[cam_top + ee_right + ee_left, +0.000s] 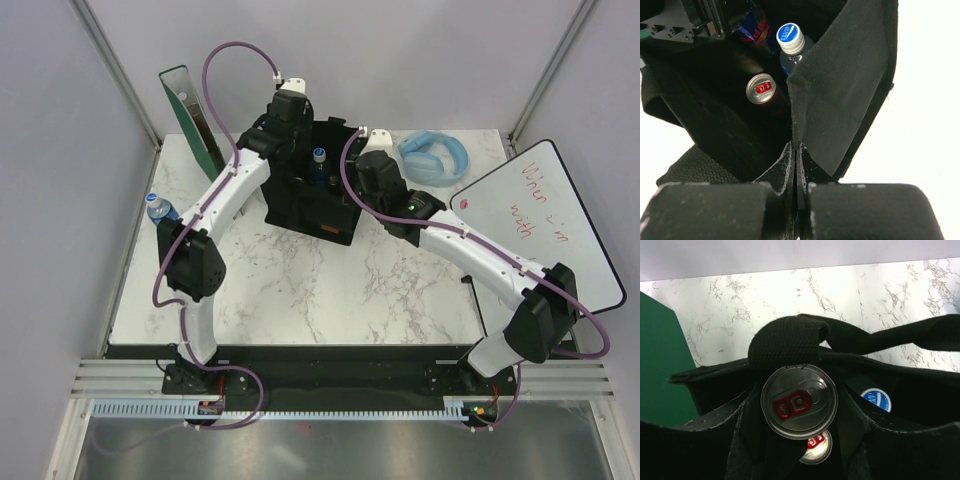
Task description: Place the beverage into the canvas bag
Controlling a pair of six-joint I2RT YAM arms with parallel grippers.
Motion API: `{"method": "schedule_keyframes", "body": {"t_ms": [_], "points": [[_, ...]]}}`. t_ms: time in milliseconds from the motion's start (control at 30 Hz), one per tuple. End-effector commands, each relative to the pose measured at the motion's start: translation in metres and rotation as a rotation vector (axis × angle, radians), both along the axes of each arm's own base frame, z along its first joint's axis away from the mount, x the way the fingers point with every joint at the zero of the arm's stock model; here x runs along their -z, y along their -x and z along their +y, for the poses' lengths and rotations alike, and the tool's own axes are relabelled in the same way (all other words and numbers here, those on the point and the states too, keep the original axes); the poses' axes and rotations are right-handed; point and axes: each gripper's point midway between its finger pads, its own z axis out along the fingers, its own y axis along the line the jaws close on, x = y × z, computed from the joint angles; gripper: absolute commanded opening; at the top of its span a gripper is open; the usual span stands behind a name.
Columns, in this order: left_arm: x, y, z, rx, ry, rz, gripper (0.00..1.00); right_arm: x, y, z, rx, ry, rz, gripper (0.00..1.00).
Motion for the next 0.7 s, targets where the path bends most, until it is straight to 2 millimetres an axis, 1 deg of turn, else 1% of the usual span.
{"method": "schedule_keyframes", "body": {"t_ms": [0, 67, 200, 367, 500, 600, 667], "points": [[0.013, -0.013, 0.017, -0.056, 0.009, 0.023, 0.02, -0.012, -0.002, -0.002, 0.003, -0.013, -0.037, 0.0], [0.022, -0.014, 0.012, -0.019, 0.045, 0.054, 0.02, -0.011, -0.002, -0.002, 0.003, -0.012, -0.037, 0.0], [0.032, -0.014, 0.004, 0.006, 0.078, 0.081, 0.02, -0.008, -0.002, 0.001, -0.007, -0.01, -0.034, 0.0], [0.048, -0.016, -0.003, 0.043, 0.067, 0.112, 0.02, -0.004, -0.003, 0.006, -0.023, -0.016, -0.027, 0.0], [0.061, -0.012, -0.01, 0.091, 0.063, 0.147, 0.02, 0.001, -0.006, 0.006, -0.018, -0.008, -0.023, 0.0], [0.063, -0.007, -0.013, 0.118, 0.064, 0.159, 0.02, 0.008, -0.008, 0.005, -0.008, 0.008, -0.018, 0.0], [0.06, -0.006, -0.015, 0.129, 0.063, 0.154, 0.02, 0.01, -0.008, 0.005, -0.006, 0.013, -0.016, 0.0]]}}
